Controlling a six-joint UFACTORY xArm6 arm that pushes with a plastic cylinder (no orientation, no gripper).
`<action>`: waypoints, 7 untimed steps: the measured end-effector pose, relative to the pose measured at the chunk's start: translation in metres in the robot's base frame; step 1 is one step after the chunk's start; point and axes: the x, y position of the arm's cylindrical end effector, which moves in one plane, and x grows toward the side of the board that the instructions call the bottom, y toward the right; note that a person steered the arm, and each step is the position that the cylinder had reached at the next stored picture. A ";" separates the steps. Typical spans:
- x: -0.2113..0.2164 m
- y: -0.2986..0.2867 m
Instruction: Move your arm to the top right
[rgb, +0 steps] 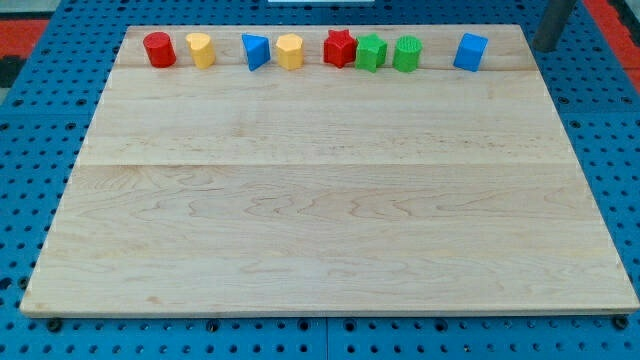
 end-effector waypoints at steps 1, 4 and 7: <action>-0.005 0.000; 0.012 -0.016; 0.009 -0.122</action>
